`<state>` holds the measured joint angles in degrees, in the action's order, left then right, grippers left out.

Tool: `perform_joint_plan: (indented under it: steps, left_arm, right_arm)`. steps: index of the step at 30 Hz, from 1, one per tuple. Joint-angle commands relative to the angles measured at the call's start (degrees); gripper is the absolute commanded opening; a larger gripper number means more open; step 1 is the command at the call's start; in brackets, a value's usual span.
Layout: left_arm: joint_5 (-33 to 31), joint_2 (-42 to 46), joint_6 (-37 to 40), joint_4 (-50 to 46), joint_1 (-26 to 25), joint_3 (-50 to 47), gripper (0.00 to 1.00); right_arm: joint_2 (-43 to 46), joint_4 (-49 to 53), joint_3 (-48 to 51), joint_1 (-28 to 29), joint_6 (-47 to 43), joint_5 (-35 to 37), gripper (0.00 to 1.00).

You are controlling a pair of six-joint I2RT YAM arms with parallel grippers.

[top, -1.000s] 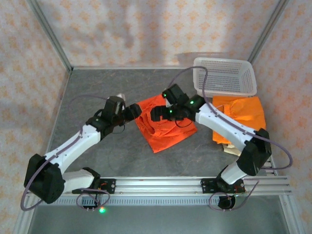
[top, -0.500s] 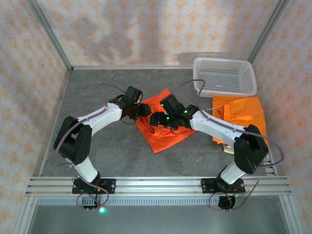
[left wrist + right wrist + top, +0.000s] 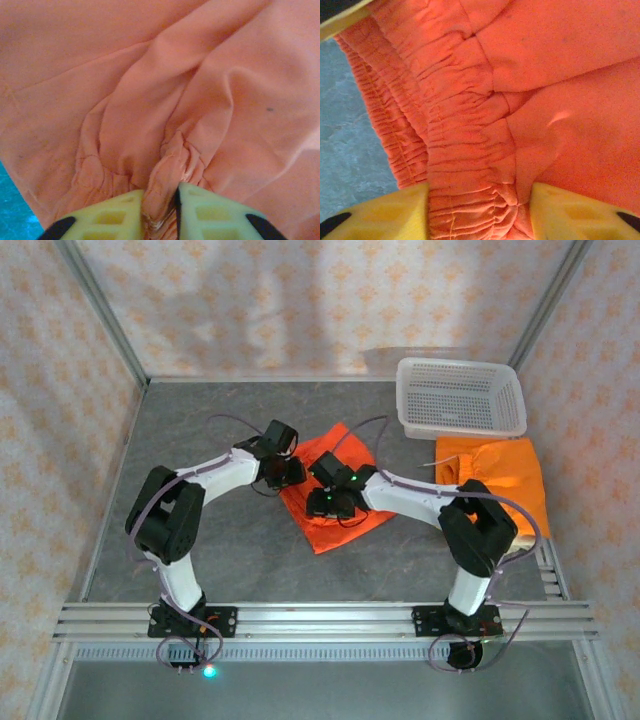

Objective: Fold and stack the shorts

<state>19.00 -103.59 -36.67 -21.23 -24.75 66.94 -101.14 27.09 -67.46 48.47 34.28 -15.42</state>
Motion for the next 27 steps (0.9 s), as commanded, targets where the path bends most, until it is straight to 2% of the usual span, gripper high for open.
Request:
perform_joint_plan:
  steps: [1, 6, 15, 22, 27]
  left_arm:
    - [-2.8, -1.7, 0.9, 0.2, 0.1, -1.3, 0.13]
    - [-4.0, -2.4, 0.9, 0.6, 0.1, -2.0, 0.0]
    - [-4.2, 2.7, 1.8, -3.3, 0.2, 1.2, 0.0]
    - [-4.8, 9.4, 3.9, -10.9, 0.6, 7.5, 0.0]
    - [-5.3, 12.9, 4.2, -12.3, 1.4, 5.4, 0.0]
  right_arm:
    - [-1.2, 1.9, -2.0, 1.0, -0.1, 2.8, 0.4]
    - [-1.1, 2.3, -1.5, 1.7, 0.1, 3.6, 0.26]
    - [1.5, 4.8, -3.1, 1.7, -1.1, 4.2, 0.02]
    - [7.4, 10.8, -8.0, 1.9, -4.5, 5.2, 0.0]
    - [6.9, 13.2, -9.7, 3.9, -5.1, 6.5, 0.01]
